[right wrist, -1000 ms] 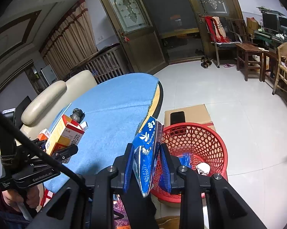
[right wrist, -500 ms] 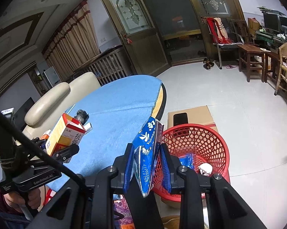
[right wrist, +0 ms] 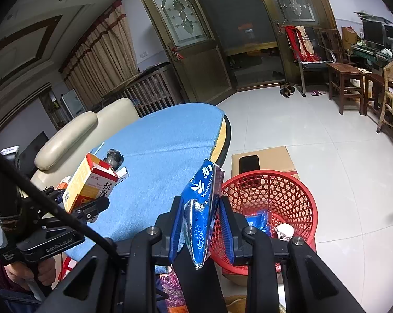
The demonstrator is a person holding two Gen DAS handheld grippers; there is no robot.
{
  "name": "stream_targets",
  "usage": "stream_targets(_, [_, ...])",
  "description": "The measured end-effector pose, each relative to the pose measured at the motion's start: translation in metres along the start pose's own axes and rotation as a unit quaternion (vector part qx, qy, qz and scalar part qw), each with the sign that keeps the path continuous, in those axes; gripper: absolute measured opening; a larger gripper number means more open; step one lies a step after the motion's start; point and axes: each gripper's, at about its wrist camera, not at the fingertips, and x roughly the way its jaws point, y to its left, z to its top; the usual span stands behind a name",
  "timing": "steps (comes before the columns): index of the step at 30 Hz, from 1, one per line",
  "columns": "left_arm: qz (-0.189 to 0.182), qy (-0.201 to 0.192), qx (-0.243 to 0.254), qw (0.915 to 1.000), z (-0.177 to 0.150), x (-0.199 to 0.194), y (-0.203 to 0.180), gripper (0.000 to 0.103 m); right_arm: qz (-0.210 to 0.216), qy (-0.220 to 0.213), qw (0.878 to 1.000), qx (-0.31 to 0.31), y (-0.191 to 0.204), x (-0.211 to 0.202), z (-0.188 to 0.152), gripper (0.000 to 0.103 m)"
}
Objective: Collect trash
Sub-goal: 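Hold the blue-white box and yellow box above the red basket, then open the right gripper over the basket while the left gripper releases the yellow box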
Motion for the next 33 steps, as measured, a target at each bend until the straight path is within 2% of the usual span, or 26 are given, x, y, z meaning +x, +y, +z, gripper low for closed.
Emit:
stream_targets(12, [-0.001, 0.002, 0.001, 1.0, 0.001, 0.002, -0.001, 0.056, -0.002, -0.006, 1.0, 0.005, -0.006, -0.003, 0.001, 0.03])
stream_targets(23, [-0.007, 0.032, 0.015, 0.9994, 0.009, 0.022, -0.008, 0.056, -0.022, -0.02, 0.999, 0.043, -0.041, -0.006, 0.002, 0.03])
stream_targets(28, [-0.033, 0.051, 0.041, 0.9973, 0.022, 0.043, -0.031, 0.056, -0.029, -0.016, 0.997, 0.073, -0.068, -0.003, -0.001, 0.03])
stream_targets(33, [-0.075, 0.071, 0.058, 0.993, 0.04, 0.066, -0.061, 0.056, -0.028, -0.003, 0.995, 0.091, -0.084, 0.007, -0.007, 0.03])
